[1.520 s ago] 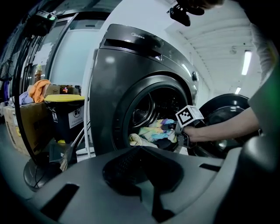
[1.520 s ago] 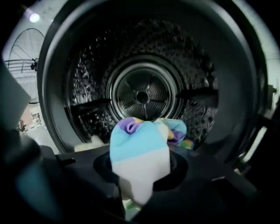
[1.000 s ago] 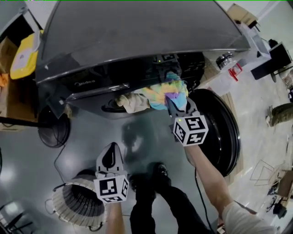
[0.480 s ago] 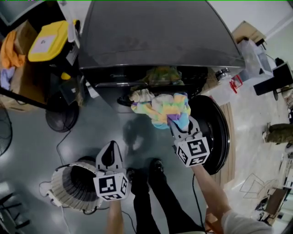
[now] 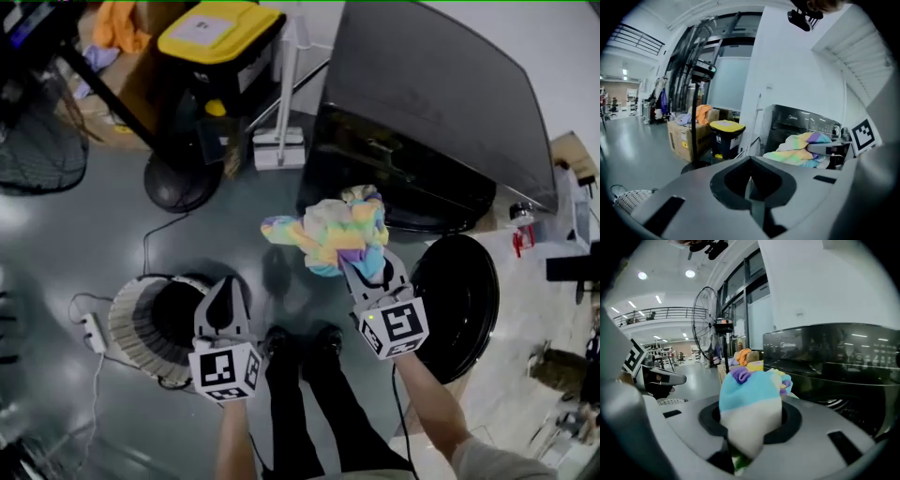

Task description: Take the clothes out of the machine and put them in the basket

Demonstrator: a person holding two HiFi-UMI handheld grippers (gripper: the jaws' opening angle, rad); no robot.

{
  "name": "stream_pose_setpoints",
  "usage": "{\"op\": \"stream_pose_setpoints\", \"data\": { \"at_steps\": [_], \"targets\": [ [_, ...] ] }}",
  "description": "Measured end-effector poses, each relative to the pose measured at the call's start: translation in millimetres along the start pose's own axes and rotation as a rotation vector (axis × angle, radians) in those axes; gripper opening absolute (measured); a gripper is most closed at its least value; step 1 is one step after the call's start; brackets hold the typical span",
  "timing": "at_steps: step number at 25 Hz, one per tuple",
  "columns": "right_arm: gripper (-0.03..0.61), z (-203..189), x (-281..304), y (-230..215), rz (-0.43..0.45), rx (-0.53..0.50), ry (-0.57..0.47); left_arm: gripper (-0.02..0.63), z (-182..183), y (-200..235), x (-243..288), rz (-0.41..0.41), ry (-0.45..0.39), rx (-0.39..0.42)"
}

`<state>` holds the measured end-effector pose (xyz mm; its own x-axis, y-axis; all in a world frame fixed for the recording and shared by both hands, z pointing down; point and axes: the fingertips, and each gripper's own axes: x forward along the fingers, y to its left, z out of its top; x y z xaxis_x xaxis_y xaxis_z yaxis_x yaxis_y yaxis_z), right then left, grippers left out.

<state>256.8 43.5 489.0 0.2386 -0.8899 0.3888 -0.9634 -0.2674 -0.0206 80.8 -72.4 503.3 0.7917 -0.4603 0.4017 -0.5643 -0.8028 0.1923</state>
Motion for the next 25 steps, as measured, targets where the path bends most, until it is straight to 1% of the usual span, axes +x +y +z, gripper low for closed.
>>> {"op": "stream_pose_setpoints", "data": {
  "at_steps": [6,11,14,20,23,25],
  "targets": [
    [0.149,21,37,115,0.228,-0.066,-0.004,0.017,-6,85,-60,0.195,-0.046,-0.082],
    [0.150,33,53,238,0.457,-0.137,-0.014,0.017,-32,161,-137,0.388,-0.079,-0.178],
    [0.150,32,56,306,0.561,-0.147,-0.009,0.017,-52,196,-183,0.485,-0.087,-0.226],
    [0.150,12,58,427,0.733,-0.173,0.016,0.017,-91,255,-262,0.628,-0.093,-0.293],
    [0.152,-12,60,470,0.801,-0.194,0.062,0.017,-110,273,-290,0.683,-0.090,-0.321],
    [0.152,-34,66,494,0.831,-0.213,0.106,0.017,-121,283,-301,0.705,-0.088,-0.334]
  ]
}}
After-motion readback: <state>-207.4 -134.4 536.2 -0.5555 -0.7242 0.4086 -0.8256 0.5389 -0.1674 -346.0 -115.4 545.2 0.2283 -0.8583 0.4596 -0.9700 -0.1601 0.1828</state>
